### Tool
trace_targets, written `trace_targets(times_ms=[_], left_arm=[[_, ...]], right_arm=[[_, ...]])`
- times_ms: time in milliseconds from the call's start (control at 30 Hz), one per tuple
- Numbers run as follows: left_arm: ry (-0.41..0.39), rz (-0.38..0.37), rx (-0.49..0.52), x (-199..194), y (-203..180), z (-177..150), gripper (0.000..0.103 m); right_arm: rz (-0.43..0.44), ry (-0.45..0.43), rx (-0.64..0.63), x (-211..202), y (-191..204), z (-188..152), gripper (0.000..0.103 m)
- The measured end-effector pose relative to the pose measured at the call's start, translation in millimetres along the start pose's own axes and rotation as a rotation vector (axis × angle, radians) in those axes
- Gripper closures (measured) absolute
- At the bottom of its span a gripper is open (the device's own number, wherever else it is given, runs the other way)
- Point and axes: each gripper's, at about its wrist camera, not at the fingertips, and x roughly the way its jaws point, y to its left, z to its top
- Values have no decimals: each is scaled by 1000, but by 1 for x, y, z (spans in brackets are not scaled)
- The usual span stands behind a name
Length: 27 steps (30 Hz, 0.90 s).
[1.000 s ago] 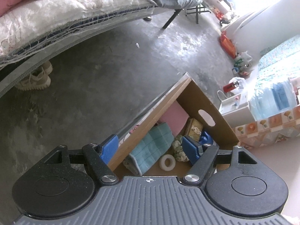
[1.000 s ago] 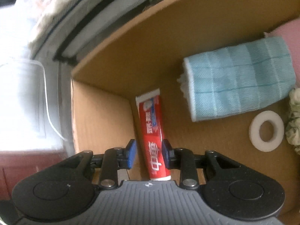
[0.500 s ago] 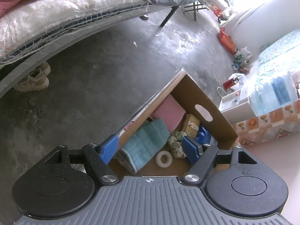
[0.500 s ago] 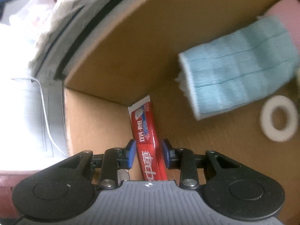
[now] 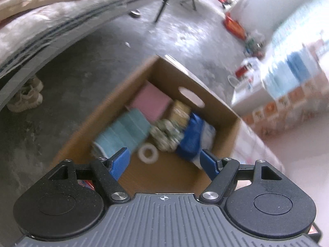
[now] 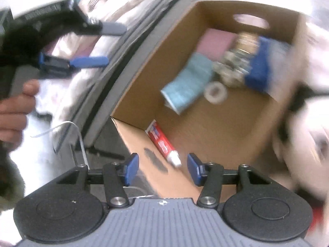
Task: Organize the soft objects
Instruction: 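Move both tools back over the bed toward the yogurt cup and blue-white box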
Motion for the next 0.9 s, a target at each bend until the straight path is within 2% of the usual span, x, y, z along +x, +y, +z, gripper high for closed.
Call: trace_targets(times_ms=[67,200,433,533,633,800,900], left_arm=[[22,2,37,3,-23,-14,28],[83,-8,99,12,-74,-44,27],[183,-119,200,45,-171,-101,25],[253,-156,234,71,-203,-127,25],[297,-166,287,95,-227,-155,28],[326,-100,495,134,-261,-202,38],[338,-49,572,152,-270,-223,44]], right_arm=[[1,-36,55,-27,-11,-23,48],[-57,-93,150,-89,-46,-67,48],[-245,-228,286,-181,-123,-118,48],[-340,-246,283,-193,-151,-126,48],[-375,-265,301,-198,-174,-135,48],[-373,-297,384,-203,-201,-152,48],[-358,-314,416,-206,-211,-159,48]])
